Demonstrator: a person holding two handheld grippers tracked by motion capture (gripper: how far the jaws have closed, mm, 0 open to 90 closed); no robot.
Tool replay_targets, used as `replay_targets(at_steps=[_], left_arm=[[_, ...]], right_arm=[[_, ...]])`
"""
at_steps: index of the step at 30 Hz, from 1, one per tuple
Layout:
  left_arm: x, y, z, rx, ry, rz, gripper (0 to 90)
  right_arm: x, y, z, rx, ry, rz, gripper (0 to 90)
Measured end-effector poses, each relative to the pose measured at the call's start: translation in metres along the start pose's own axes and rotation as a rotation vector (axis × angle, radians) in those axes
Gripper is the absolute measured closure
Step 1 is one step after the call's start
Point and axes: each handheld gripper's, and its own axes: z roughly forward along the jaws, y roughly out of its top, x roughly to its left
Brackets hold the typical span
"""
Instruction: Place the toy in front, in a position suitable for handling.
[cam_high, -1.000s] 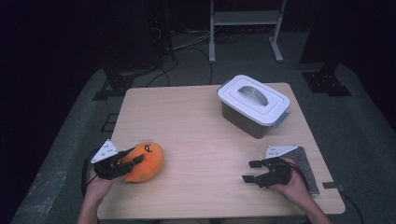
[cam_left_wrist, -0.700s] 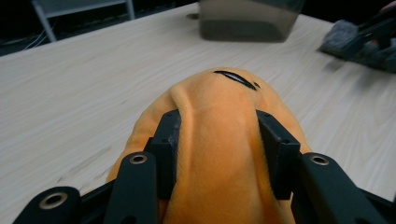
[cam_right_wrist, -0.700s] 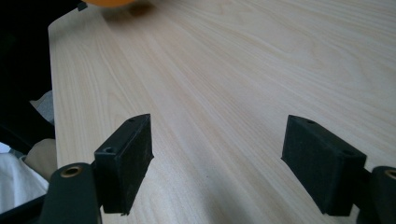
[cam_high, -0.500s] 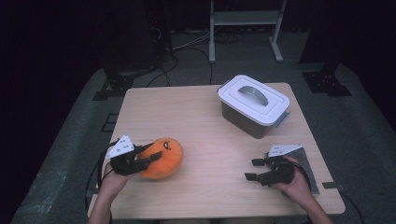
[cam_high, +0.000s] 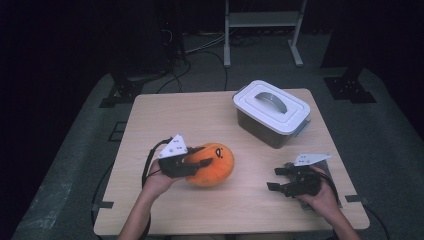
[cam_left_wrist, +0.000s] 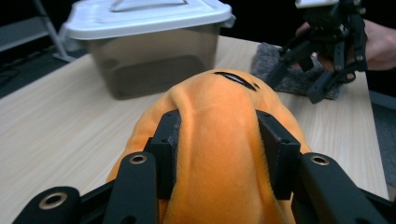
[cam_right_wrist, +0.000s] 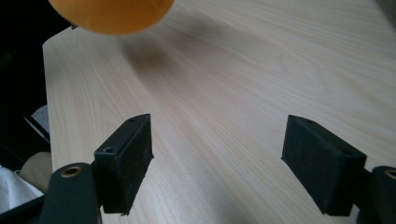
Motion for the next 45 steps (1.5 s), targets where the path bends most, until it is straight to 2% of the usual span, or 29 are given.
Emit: replay_targets(at_steps=[3, 4, 6, 7, 8, 9, 10, 13, 14, 16, 19, 23, 24, 30, 33, 36, 40, 45], left_arm=[[-0.008, 0.000, 0.019, 0.002, -0.043, -0.002, 56.7], [-0.008, 0.000, 0.019, 0.002, -0.043, -0.002, 56.6], [-0.016, 0.000, 0.034, 0.014, -0.081, 0.005, 56.3], [-0.016, 0.000, 0.034, 0.014, -0.081, 0.005, 56.2], [-0.021, -0.001, 0.043, 0.031, -0.097, 0.020, 56.2], [-0.021, -0.001, 0.043, 0.031, -0.097, 0.020, 56.1], [-0.025, -0.003, 0.052, 0.050, -0.111, 0.024, 55.9], [-0.029, -0.006, 0.059, 0.064, -0.120, 0.024, 54.9], [-0.031, -0.009, 0.062, 0.078, -0.127, 0.023, 54.9], [-0.034, -0.016, 0.067, 0.090, -0.131, 0.027, 52.6], [-0.033, -0.017, 0.066, 0.086, -0.132, 0.009, 50.3], [-0.033, -0.017, 0.065, 0.097, -0.139, 0.024, 44.4], [-0.034, -0.016, 0.064, 0.101, -0.144, 0.027, 38.3], [-0.032, -0.012, 0.056, 0.089, -0.160, 0.020, 26.0], [-0.033, -0.011, 0.050, 0.101, -0.140, 0.040, 20.1], [-0.031, -0.016, 0.039, 0.104, -0.107, 0.053, 18.6], [-0.027, -0.024, 0.028, 0.088, -0.080, 0.041, 17.6], [-0.026, -0.031, 0.022, 0.081, -0.073, 0.023, 16.3]], right_arm=[[-0.005, 0.000, -0.009, -0.022, -0.020, 0.004, 23.1], [-0.005, 0.000, -0.009, -0.022, -0.020, 0.004, 23.1], [-0.007, 0.002, -0.017, -0.040, -0.057, 0.002, 23.1], [-0.007, 0.002, -0.017, -0.040, -0.057, 0.002, 23.1], [-0.008, 0.003, -0.024, -0.041, -0.095, -0.005, 23.1], [-0.008, 0.003, -0.024, -0.041, -0.095, -0.005, 23.1], [-0.012, 0.002, -0.030, -0.033, -0.134, -0.008, 24.2], [-0.020, -0.002, -0.040, -0.023, -0.179, 0.009, 24.5], [-0.020, -0.002, -0.040, -0.023, -0.179, 0.009, 24.5], [-0.028, -0.009, -0.053, 0.006, -0.228, 0.019, 30.1], [-0.035, -0.016, -0.058, 0.031, -0.259, 0.039, 31.6], [-0.041, -0.021, -0.055, 0.064, -0.261, 0.063, 33.8], [-0.043, -0.022, -0.052, 0.086, -0.264, 0.077, 35.8], [-0.048, -0.028, -0.045, 0.135, -0.273, 0.115, 40.4], [-0.048, -0.029, -0.045, 0.134, -0.272, 0.118, 38.3], [-0.047, -0.029, -0.043, 0.133, -0.273, 0.121, 33.2], [-0.044, -0.029, -0.041, 0.131, -0.278, 0.137, 28.5], [-0.042, -0.028, -0.039, 0.125, -0.284, 0.155, 24.9]])
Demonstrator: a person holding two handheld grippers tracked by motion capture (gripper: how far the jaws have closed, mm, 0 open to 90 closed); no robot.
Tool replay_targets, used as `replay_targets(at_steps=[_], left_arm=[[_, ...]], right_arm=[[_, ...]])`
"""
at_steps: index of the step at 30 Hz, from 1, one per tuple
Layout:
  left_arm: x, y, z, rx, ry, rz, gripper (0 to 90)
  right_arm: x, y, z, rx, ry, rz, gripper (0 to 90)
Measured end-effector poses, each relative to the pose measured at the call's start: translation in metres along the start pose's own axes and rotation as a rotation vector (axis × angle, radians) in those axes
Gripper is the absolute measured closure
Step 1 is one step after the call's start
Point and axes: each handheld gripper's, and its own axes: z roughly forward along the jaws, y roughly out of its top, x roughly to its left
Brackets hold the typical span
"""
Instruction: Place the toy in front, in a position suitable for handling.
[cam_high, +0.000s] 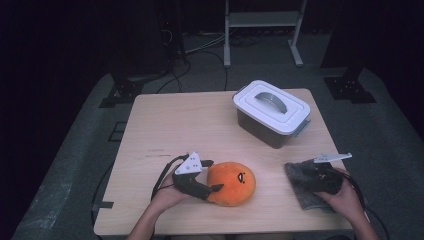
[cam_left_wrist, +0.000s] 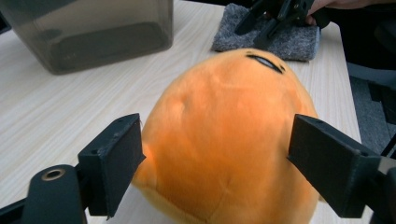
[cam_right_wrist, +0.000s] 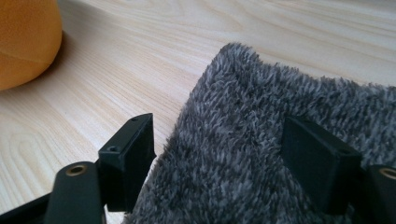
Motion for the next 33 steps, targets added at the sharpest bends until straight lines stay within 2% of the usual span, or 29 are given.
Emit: replay_targets(at_steps=[2, 4, 8, 9, 11, 16, 19, 24, 27, 33], left_arm=[[0.000, -0.001, -0.001, -0.011, 0.000, -0.007, 15.7], [0.003, -0.002, -0.003, -0.033, -0.002, -0.028, 15.6], [0.003, -0.003, -0.002, -0.033, 0.000, -0.029, 15.4], [0.003, -0.003, 0.001, -0.026, 0.001, -0.032, 14.0], [0.002, -0.003, 0.004, -0.021, 0.000, -0.041, 12.0], [0.001, -0.003, 0.005, -0.024, -0.005, -0.038, 12.0], [0.000, -0.004, 0.007, -0.019, -0.007, -0.039, 11.2], [-0.001, -0.005, 0.009, -0.011, -0.006, -0.042, 10.3], [-0.001, -0.005, 0.010, -0.012, -0.004, -0.039, 10.1], [-0.001, -0.006, 0.010, -0.004, -0.005, -0.039, 9.9]], right_arm=[[0.000, 0.000, 0.000, -0.001, 0.001, -0.005, 24.9], [-0.001, 0.001, -0.003, -0.004, -0.001, -0.009, 30.0], [-0.001, 0.004, -0.010, -0.026, -0.025, -0.030, 33.0], [0.000, 0.007, -0.014, -0.028, -0.058, -0.041, 36.9], [0.000, 0.008, -0.014, -0.009, -0.098, -0.068, 40.0], [0.002, 0.007, -0.008, 0.040, -0.117, -0.092, 43.7], [0.003, 0.007, -0.002, 0.082, -0.121, -0.110, 39.0], [0.007, 0.008, 0.001, 0.095, -0.138, -0.106, 36.4], [0.010, 0.008, 0.003, 0.105, -0.156, -0.130, 34.9], [0.011, 0.009, 0.003, 0.110, -0.161, -0.129, 34.6]])
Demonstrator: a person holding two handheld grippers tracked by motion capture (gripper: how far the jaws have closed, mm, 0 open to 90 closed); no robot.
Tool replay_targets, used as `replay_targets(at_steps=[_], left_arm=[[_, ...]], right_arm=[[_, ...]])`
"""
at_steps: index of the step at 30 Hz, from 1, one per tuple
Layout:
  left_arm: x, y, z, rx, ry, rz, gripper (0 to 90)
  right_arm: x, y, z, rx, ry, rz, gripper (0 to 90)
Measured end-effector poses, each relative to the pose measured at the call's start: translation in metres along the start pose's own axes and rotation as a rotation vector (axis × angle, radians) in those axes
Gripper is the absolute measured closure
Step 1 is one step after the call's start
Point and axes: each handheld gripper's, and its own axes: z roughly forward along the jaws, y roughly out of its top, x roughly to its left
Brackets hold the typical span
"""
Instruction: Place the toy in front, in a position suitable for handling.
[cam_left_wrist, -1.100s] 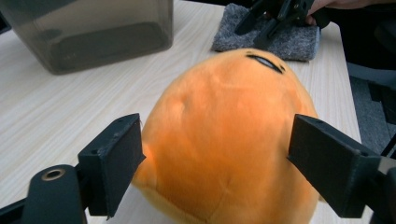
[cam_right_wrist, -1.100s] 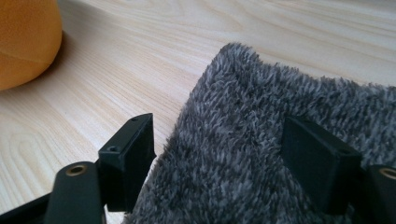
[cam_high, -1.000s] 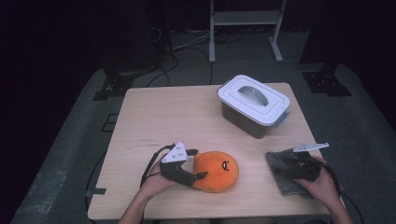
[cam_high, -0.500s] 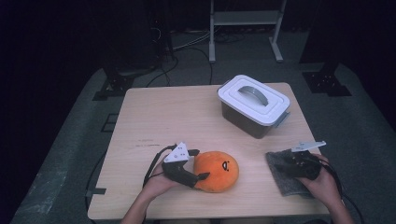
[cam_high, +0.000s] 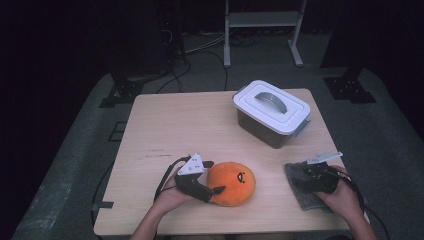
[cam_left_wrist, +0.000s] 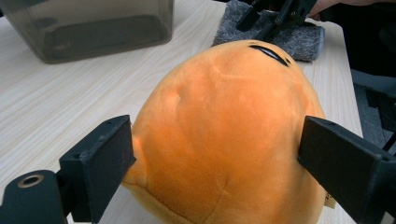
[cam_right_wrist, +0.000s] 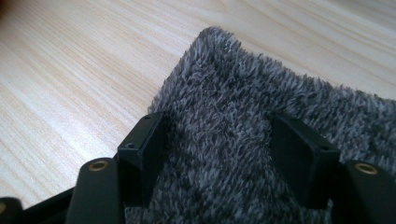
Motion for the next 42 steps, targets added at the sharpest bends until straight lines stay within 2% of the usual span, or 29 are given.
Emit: replay_targets(at_steps=[18, 20, 27, 32, 35, 38, 40, 41, 42], left_arm=[[-0.001, -0.001, 0.001, 0.010, -0.006, 0.004, 9.3], [-0.001, -0.001, 0.002, 0.011, -0.007, 0.003, 9.0], [-0.001, -0.001, 0.002, 0.012, -0.010, 0.000, 8.8], [-0.002, -0.002, 0.003, 0.015, -0.010, 0.005, 8.7], [-0.002, -0.002, 0.004, 0.017, -0.010, 0.006, 8.3], [-0.003, -0.002, 0.005, 0.028, -0.009, 0.014, 7.6], [-0.003, -0.002, 0.005, 0.029, -0.010, 0.012, 7.6], [-0.003, -0.002, 0.005, 0.029, -0.010, 0.012, 7.6], [-0.003, -0.002, 0.005, 0.029, -0.010, 0.011, 7.6]], right_arm=[[0.003, 0.001, 0.001, 0.008, -0.013, 0.004, 31.5], [0.004, 0.001, 0.002, 0.009, -0.006, 0.000, 27.8], [0.005, 0.002, 0.002, 0.017, -0.006, -0.003, 27.4], [0.007, 0.004, 0.003, 0.030, -0.023, -0.007, 28.2], [0.008, 0.005, 0.003, 0.038, -0.031, -0.001, 29.5], [0.009, 0.008, 0.002, 0.056, -0.037, 0.002, 35.8], [0.011, 0.009, 0.002, 0.062, -0.033, -0.003, 42.7], [0.011, 0.009, 0.002, 0.062, -0.033, -0.003, 42.7], [0.012, 0.011, 0.001, 0.068, -0.025, -0.006, 49.9]])
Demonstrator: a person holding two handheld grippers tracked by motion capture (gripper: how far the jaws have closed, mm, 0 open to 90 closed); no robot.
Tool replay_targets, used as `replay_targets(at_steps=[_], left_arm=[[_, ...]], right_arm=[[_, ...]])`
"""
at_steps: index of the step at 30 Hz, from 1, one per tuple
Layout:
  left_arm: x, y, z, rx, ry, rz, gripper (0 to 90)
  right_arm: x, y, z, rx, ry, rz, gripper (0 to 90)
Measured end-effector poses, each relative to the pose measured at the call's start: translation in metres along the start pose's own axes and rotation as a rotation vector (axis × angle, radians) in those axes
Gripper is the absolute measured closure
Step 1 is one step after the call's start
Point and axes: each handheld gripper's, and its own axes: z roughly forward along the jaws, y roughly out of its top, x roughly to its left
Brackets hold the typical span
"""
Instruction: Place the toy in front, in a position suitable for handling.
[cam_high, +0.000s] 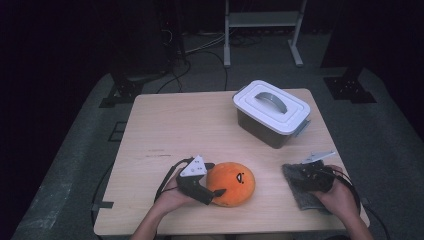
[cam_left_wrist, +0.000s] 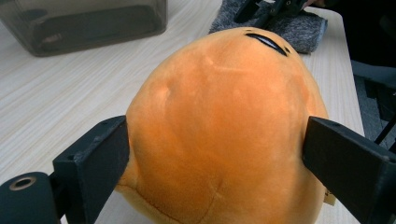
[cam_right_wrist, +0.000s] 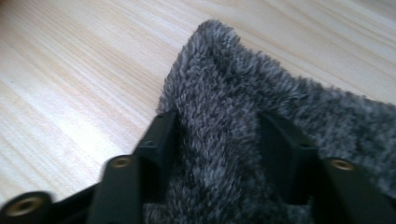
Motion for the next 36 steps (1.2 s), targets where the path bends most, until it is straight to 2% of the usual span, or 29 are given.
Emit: replay_targets(at_steps=[1, 3, 4, 5, 8, 9, 10, 12, 13, 14, 17, 18, 19, 20, 21, 23, 24, 25, 26, 28, 29, 30, 31, 32, 33, 34, 36], left_arm=[[0.000, 0.000, 0.000, 0.000, 0.000, 0.000, 7.6], [0.000, 0.000, 0.000, 0.003, 0.000, 0.005, 7.6], [0.000, 0.000, 0.000, 0.002, -0.001, 0.004, 7.6], [0.000, 0.000, 0.000, 0.005, -0.003, 0.006, 7.6], [-0.001, 0.000, 0.001, 0.010, -0.002, 0.008, 7.6], [-0.001, 0.000, 0.001, 0.011, -0.001, 0.009, 7.6], [-0.001, 0.000, 0.001, 0.012, -0.001, 0.010, 7.6], [-0.001, 0.000, 0.001, 0.012, 0.000, 0.009, 7.6], [-0.001, 0.000, 0.001, 0.012, 0.000, 0.009, 7.6], [-0.001, 0.000, 0.001, 0.012, 0.000, 0.010, 7.6], [-0.001, 0.000, 0.001, 0.012, 0.000, 0.012, 7.7], [-0.001, 0.001, 0.002, 0.012, 0.000, 0.014, 7.7], [-0.001, 0.001, 0.002, 0.012, 0.000, 0.014, 7.7], [-0.001, 0.001, 0.002, 0.010, 0.001, 0.011, 7.7], [-0.002, 0.001, 0.003, 0.009, 0.004, 0.010, 7.7], [-0.002, 0.001, 0.003, 0.010, 0.009, 0.011, 7.7], [-0.003, 0.002, 0.004, 0.010, 0.010, 0.011, 7.7], [-0.003, 0.002, 0.004, 0.010, 0.010, 0.011, 7.7], [-0.004, 0.002, 0.005, 0.009, 0.013, 0.016, 7.7], [-0.005, 0.003, 0.006, 0.012, 0.014, 0.021, 7.6], [-0.005, 0.003, 0.006, 0.012, 0.014, 0.021, 7.7], [-0.006, 0.003, 0.006, 0.014, 0.015, 0.025, 7.7], [-0.006, 0.003, 0.007, 0.013, 0.015, 0.027, 7.6], [-0.006, 0.003, 0.007, 0.014, 0.015, 0.026, 7.6], [-0.006, 0.003, 0.007, 0.014, 0.015, 0.026, 7.7], [-0.006, 0.003, 0.007, 0.010, 0.012, 0.025, 7.7], [-0.007, 0.004, 0.007, 0.011, 0.011, 0.039, 7.7]], right_arm=[[0.000, 0.000, 0.000, 0.000, 0.000, 0.000, 49.9], [0.002, 0.003, 0.000, 0.012, 0.009, -0.004, 58.4], [0.002, 0.003, 0.000, 0.012, 0.009, -0.004, 58.4], [0.002, 0.003, -0.001, 0.016, 0.013, -0.005, 62.4], [-0.002, 0.006, -0.001, 0.034, 0.077, -0.001, 70.8], [-0.002, 0.006, -0.001, 0.034, 0.077, -0.001, 70.8], [-0.007, 0.007, -0.001, 0.035, 0.111, 0.010, 73.7], [-0.010, 0.007, -0.001, 0.035, 0.141, 0.028, 74.8], [-0.010, 0.007, -0.001, 0.035, 0.141, 0.028, 74.8], [-0.014, 0.008, -0.001, 0.024, 0.192, 0.053, 75.8], [-0.014, 0.011, -0.005, -0.017, 0.275, 0.078, 75.9], [-0.012, 0.013, -0.008, -0.032, 0.295, 0.078, 75.9], [-0.012, 0.013, -0.008, -0.032, 0.295, 0.078, 75.9], [-0.002, 0.023, -0.021, -0.117, 0.374, 0.062, 75.8], [0.001, 0.026, -0.024, -0.136, 0.391, 0.054, 75.7], [0.015, 0.038, -0.036, -0.212, 0.446, 0.020, 75.4], [0.023, 0.044, -0.040, -0.233, 0.480, 0.000, 75.4], [0.023, 0.044, -0.040, -0.233, 0.480, 0.000, 75.4], [0.046, 0.056, -0.046, -0.276, 0.529, -0.055, 75.3], [0.064, 0.064, -0.046, -0.302, 0.570, -0.095, 75.1], [0.064, 0.064, -0.046, -0.302, 0.570, -0.095, 75.1], [0.077, 0.069, -0.045, -0.317, 0.588, -0.129, 74.9], [0.087, 0.072, -0.043, -0.309, 0.596, -0.153, 74.4], [0.104, 0.074, -0.037, -0.290, 0.547, -0.218, 74.0], [0.104, 0.074, -0.037, -0.290, 0.547, -0.218, 74.0], [0.112, 0.072, -0.030, -0.267, 0.505, -0.249, 73.4], [0.113, 0.066, -0.022, -0.257, 0.473, -0.268, 73.2]])
